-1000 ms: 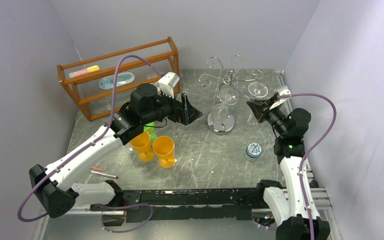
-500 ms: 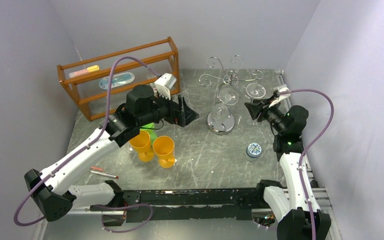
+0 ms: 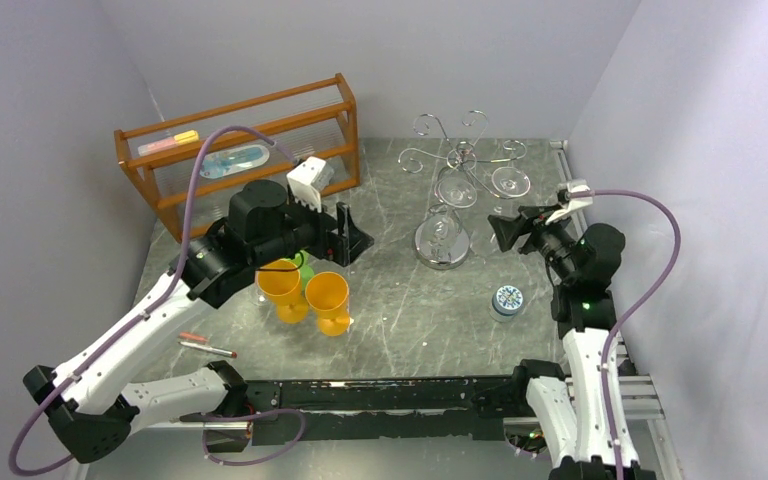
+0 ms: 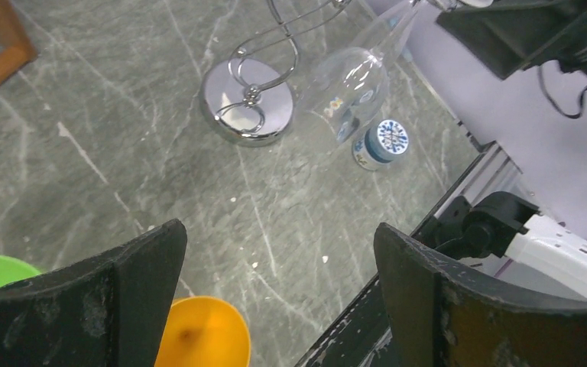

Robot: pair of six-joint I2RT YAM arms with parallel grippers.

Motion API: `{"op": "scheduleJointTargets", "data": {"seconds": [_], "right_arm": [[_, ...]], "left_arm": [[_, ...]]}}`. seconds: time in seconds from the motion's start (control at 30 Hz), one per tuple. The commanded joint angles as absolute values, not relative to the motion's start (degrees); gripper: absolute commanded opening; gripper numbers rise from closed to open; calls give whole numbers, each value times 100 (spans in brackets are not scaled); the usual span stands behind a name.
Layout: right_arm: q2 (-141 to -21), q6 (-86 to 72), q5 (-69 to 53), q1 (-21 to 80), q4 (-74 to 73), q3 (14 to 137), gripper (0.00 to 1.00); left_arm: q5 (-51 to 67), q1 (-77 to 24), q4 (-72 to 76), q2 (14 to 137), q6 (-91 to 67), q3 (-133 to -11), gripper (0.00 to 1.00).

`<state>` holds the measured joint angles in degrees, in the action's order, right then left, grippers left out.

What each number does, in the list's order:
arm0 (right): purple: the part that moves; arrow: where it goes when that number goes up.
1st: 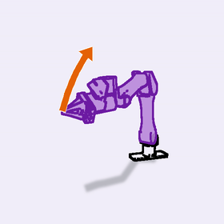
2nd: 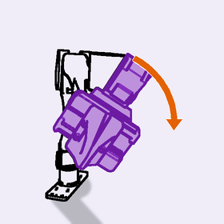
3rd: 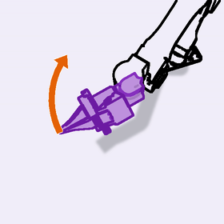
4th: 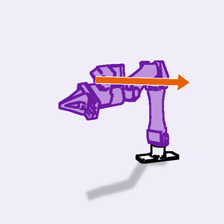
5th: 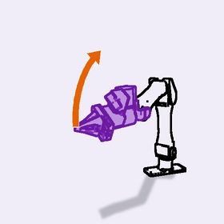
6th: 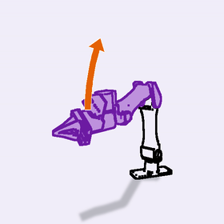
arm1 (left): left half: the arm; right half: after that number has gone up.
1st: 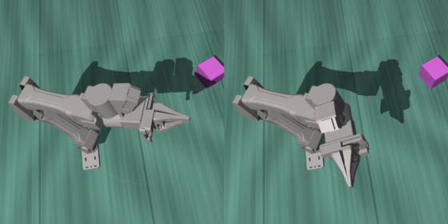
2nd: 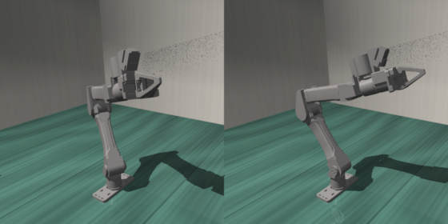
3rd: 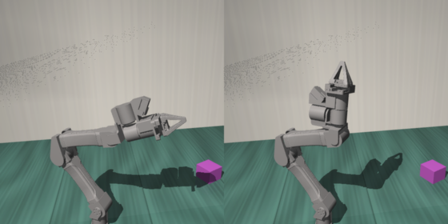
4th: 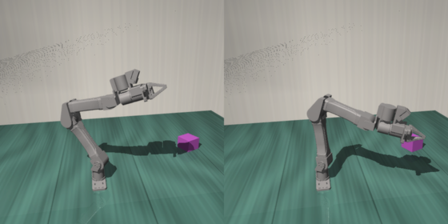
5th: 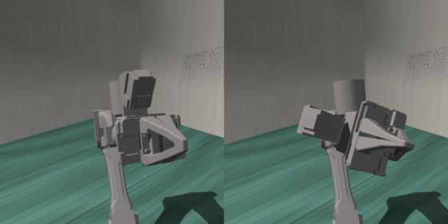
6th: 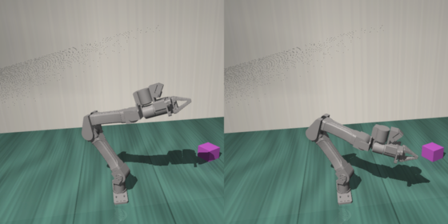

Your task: Place the wine glass upside down on the wine glass rack

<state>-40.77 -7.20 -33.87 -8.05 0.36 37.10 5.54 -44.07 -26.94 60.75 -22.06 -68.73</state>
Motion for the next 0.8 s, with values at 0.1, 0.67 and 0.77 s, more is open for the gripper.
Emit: {"op": "scheduleJointTargets", "data": {"seconds": [0.1, 0.67, 0.77], "right_arm": [[-3523, -813, -2437, -791, -1284, 4395, 76], [-3753, -704, -1902, -791, -3385, 6510, 76], [-3920, -667, -1921, -791, -3778, 6940, 76]], "left_arm": [[531, -4368, -3488, 5792, -1439, -6772, 93], [1186, -4401, -4395, 6381, -674, -5899, 70], [1126, -4420, -4373, 6501, -694, -5855, 69]]}}
